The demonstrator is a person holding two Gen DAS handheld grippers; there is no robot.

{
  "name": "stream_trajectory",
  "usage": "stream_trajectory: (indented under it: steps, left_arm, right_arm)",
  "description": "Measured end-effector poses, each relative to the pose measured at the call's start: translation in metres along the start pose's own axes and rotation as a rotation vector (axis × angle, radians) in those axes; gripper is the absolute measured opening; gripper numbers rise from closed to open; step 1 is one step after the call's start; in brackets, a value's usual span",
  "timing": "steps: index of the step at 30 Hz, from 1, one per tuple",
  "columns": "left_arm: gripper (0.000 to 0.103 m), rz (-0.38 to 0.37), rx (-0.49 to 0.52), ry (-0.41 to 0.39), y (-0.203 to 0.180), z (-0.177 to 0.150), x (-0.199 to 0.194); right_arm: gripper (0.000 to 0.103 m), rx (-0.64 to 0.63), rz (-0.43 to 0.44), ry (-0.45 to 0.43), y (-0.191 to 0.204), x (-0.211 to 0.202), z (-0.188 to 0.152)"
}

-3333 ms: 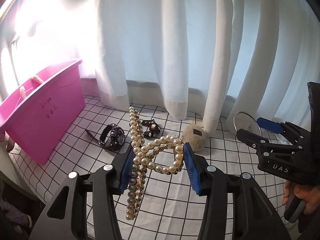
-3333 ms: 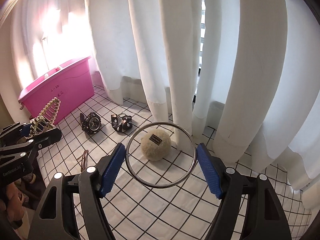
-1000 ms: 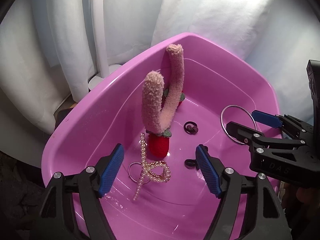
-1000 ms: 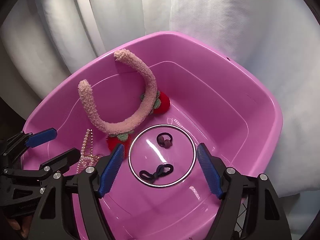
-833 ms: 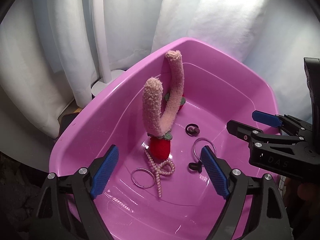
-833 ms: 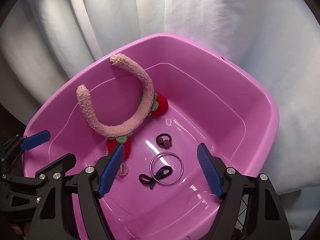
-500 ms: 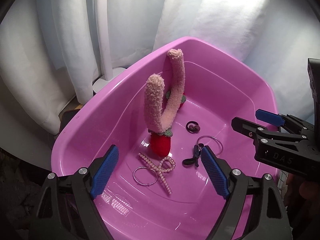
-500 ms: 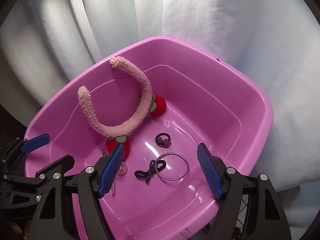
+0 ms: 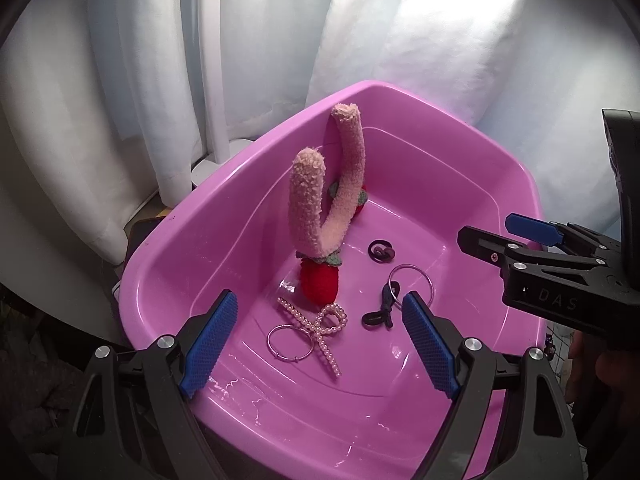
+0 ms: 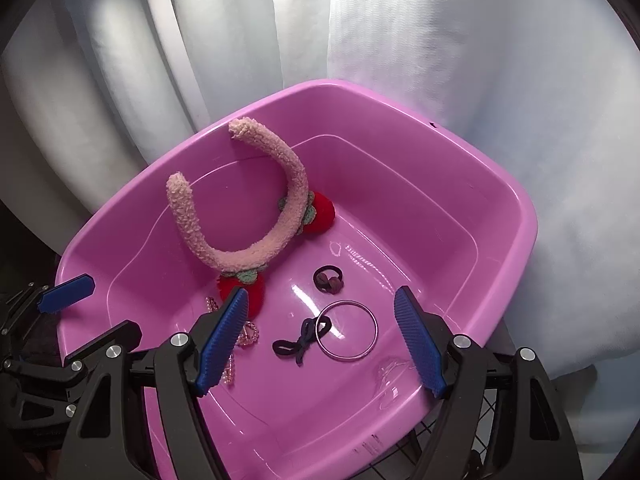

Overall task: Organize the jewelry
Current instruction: 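Open the left tool over the basin while the right tool releases the ring, then move both open tools from the basin back over the table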

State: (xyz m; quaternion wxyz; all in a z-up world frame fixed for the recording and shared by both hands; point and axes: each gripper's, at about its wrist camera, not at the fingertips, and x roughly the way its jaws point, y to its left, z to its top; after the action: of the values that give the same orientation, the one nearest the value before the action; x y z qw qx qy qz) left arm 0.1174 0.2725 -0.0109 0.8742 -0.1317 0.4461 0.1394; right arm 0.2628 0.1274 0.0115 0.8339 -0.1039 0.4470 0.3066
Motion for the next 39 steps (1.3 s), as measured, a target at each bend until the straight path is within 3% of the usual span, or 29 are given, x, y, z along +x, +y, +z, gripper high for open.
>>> stream_trajectory:
  steps: [12, 21, 31, 39]
  left_arm:
    - [0.087, 0.043, -0.016, -0.075, 0.0, -0.009, -0.032]
    - [0.089, 0.033, 0.002, -0.136, -0.032, -0.022, -0.059]
    - [0.093, -0.062, 0.07, -0.158, -0.11, -0.059, -0.086]
    - [0.095, -0.099, 0.108, -0.119, -0.181, -0.121, -0.097]
  right_arm:
    - [0.072, 0.007, 0.014, -0.073, 0.01, -0.037, -0.016]
    - [0.072, 0.107, 0.029, -0.13, -0.025, -0.078, -0.063]
    - [0.072, 0.287, -0.112, -0.158, -0.125, -0.156, -0.183]
    - [0.072, 0.375, -0.226, -0.149, -0.197, -0.212, -0.298]
